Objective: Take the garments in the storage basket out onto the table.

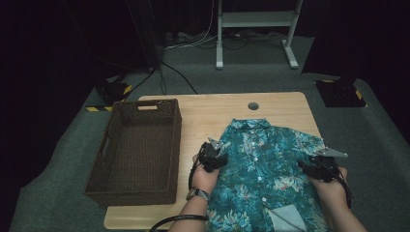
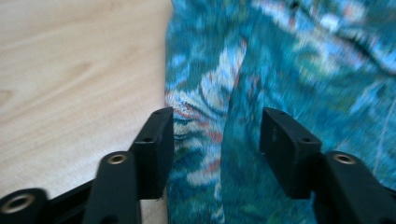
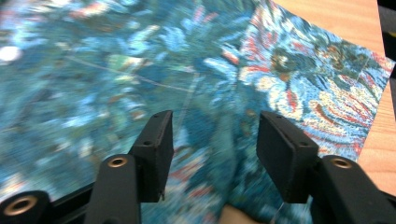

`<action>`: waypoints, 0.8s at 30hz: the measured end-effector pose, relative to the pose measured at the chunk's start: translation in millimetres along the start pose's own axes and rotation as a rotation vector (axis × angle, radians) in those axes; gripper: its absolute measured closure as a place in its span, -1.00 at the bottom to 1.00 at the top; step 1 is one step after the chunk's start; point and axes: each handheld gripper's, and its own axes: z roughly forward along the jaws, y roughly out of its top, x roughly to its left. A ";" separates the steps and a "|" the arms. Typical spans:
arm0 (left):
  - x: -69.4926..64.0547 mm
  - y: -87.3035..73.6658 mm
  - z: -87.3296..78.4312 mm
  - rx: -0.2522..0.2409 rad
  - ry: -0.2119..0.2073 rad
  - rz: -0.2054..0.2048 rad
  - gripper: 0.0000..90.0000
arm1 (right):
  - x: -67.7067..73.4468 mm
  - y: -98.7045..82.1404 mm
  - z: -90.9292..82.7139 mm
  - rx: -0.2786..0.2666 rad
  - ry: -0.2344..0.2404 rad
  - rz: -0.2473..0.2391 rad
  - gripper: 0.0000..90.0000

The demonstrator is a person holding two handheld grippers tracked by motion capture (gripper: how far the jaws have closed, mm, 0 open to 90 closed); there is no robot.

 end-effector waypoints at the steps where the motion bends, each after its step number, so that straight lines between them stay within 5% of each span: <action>1: 0.1 0.6 -1.2 -0.006 -0.010 -0.016 -0.09 | 3.1 -1.1 -5.3 -0.007 0.005 -0.012 -0.05; 6: -12.7 5.8 -15.5 -0.009 -0.015 0.005 -0.26 | 12.9 -12.6 -21.9 -0.015 0.040 0.031 -0.17; 10: -27.5 10.9 -24.9 0.002 -0.025 0.064 -0.33 | 26.2 -22.6 -26.7 -0.023 0.015 0.001 -0.20; 17: -44.5 6.6 -23.0 0.059 -0.035 0.095 -0.48 | 29.5 -28.3 -30.1 -0.031 0.049 0.023 -0.32; 22: -58.0 0.9 -23.0 0.083 -0.059 0.087 -0.57 | 36.4 -32.7 -32.7 -0.021 0.069 -0.029 -0.31; 24: -65.9 0.8 -23.9 0.084 -0.060 0.118 -0.60 | 38.9 -35.3 -32.4 -0.009 0.083 -0.039 -0.29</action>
